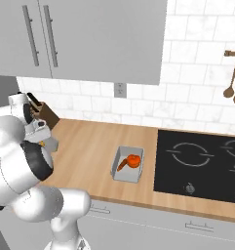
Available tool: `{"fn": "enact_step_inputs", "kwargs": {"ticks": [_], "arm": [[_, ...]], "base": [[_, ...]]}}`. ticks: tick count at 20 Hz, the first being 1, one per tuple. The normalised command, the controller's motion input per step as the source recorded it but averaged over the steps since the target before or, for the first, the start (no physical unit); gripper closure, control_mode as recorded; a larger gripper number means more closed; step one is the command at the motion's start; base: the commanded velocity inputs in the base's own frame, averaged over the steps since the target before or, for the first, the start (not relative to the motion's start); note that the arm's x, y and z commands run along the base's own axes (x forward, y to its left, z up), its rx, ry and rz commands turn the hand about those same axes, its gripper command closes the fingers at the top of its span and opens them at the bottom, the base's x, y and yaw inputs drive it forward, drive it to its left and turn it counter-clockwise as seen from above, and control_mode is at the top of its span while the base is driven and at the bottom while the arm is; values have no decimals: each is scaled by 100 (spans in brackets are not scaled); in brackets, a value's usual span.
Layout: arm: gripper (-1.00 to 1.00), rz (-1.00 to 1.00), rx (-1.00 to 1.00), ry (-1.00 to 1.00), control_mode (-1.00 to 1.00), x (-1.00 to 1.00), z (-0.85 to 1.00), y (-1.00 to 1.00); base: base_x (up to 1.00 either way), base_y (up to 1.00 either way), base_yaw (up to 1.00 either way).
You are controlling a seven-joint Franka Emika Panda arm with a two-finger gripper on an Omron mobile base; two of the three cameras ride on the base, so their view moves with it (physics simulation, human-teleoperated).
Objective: Take the meat container that has the shrimp and place it on the second highest rack of the freezer. Then take the vegetable container that has the squash and carrot and place it on the highest rack of the freezer.
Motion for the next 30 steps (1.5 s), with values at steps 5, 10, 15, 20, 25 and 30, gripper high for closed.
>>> {"fn": "enact_step_inputs", "kwargs": {"ticks": [5,10,15,20,25,30], "arm": [[100,-41,0,8,-100,-55,28,-26],[100,-51,0,10,-100,-46,31,-31],[100,-54,-5,8,-100,-15,31,-11],[100,-53,-16,1,-100,-12,17,-1],[100,-26,-23,0,-100,-39,2,-16],[100,0,-12,-2,-100,-96,38,-12]], "base": [[0,0,0],[0,0,0],[0,0,0],[0,0,0],[0,0,0],[0,0,0]]}}
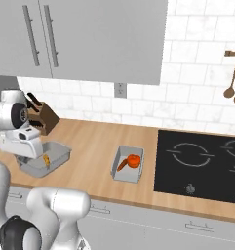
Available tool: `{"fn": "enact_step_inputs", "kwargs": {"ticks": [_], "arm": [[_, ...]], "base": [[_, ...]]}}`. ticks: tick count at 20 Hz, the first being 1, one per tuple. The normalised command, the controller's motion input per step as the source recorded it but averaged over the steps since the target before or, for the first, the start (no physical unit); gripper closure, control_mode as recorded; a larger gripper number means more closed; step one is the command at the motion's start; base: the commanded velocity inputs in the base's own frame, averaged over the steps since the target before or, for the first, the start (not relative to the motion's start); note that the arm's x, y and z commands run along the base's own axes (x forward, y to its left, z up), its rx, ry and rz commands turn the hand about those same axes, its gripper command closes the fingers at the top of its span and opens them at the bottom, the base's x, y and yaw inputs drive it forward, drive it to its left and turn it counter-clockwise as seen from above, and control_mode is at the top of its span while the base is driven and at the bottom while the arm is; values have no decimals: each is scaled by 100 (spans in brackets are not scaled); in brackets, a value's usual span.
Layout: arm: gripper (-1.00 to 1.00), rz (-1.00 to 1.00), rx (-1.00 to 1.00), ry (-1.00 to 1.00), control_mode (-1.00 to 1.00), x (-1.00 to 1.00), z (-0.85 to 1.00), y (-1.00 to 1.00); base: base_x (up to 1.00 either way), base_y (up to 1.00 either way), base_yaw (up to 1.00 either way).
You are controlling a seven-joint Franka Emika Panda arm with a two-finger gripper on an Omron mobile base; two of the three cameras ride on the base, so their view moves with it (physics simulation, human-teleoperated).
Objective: Take the meat container that has the shrimp and place it on the second highest rack of the freezer. Then take the vegetable container that has the squash and carrot and place it on the highest rack of the freezer.
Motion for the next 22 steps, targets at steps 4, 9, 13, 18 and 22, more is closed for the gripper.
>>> {"fn": "enact_step_inputs", "kwargs": {"ticks": [4,9,13,18,22], "arm": [[100,0,-4,0,-100,-81,68,-35],[100,0,0,0,-100,-44,64,-68],[100,-2,-1,2,-100,0,62,-71],[100,-2,-7,1,-100,0,25,-61],[100,21,-5,-7,-100,14,-4,-40]], "base": [[0,0,0],[0,0,0],[0,0,0],[0,0,0],[0,0,0]]}}
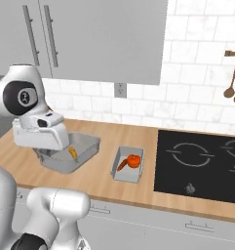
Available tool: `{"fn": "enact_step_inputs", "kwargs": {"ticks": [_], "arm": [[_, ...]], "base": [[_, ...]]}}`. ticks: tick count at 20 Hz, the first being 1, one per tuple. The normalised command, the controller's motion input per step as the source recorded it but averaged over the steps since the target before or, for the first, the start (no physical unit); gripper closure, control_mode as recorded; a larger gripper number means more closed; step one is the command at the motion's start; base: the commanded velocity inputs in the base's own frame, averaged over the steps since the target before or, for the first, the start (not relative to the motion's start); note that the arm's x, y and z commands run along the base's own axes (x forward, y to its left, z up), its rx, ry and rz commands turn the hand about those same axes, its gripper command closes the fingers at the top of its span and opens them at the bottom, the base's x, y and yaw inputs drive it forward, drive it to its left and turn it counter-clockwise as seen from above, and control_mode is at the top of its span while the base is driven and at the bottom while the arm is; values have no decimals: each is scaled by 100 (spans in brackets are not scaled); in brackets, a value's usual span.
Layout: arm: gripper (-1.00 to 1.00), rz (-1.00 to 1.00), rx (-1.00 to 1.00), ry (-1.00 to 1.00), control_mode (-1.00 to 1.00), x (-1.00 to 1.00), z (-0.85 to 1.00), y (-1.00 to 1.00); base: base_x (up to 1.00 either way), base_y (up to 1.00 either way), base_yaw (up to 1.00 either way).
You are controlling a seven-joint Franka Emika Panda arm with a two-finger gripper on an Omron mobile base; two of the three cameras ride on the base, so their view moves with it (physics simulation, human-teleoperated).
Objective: Take the meat container that has the shrimp and place it on the second highest rack of the freezer. Then take the vegetable container that has the squash and carrot and place it on the highest rack of the freezer.
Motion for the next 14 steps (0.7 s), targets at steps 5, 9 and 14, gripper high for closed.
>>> {"fn": "enact_step_inputs", "kwargs": {"ticks": [5,9,14], "arm": [[100,22,-5,-3,-100,26,-12,-13],[100,11,-2,0,-100,14,0,0],[100,4,0,0,-100,0,-6,-11]], "base": [[0,0,0],[0,0,0],[0,0,0]]}}
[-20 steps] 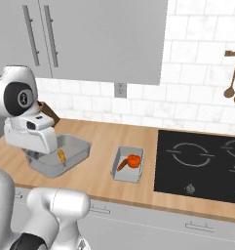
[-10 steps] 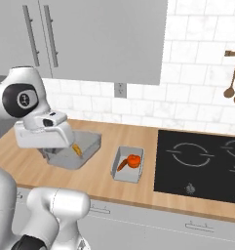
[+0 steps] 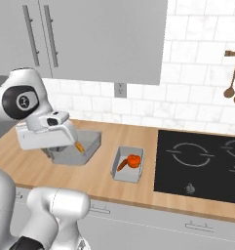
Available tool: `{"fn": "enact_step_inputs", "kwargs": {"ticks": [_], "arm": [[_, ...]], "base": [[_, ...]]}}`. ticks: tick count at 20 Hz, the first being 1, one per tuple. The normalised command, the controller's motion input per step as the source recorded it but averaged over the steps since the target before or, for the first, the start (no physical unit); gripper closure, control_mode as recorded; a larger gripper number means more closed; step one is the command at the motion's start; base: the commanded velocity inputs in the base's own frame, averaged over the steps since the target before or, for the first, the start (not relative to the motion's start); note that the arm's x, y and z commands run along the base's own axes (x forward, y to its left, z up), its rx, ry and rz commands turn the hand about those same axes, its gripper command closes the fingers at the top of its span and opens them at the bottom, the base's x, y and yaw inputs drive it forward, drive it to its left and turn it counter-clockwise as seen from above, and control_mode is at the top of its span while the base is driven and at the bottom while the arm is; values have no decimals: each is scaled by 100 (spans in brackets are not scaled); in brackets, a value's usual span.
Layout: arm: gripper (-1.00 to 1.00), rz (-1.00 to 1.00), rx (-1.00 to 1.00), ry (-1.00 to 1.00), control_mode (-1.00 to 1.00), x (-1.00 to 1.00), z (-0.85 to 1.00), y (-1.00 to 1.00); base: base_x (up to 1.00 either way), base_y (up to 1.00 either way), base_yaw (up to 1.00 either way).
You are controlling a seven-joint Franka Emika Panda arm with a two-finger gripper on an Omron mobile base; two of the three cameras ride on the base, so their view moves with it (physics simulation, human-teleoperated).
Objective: Take the meat container that has the shrimp and place it on the second highest rack of the freezer. Then take the vegetable container that has the squash and carrot and place it on the highest rack of the freezer.
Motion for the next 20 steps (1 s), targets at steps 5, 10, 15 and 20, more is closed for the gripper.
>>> {"fn": "enact_step_inputs", "kwargs": {"ticks": [5,10,15,20], "arm": [[100,0,0,0,-100,0,-16,-16],[100,0,0,0,-100,0,-7,-11],[100,0,0,0,-100,0,-4,-6],[100,0,0,0,100,0,0,-5]], "base": [[0,0,0],[0,0,0],[0,0,0],[0,-4,0]]}}
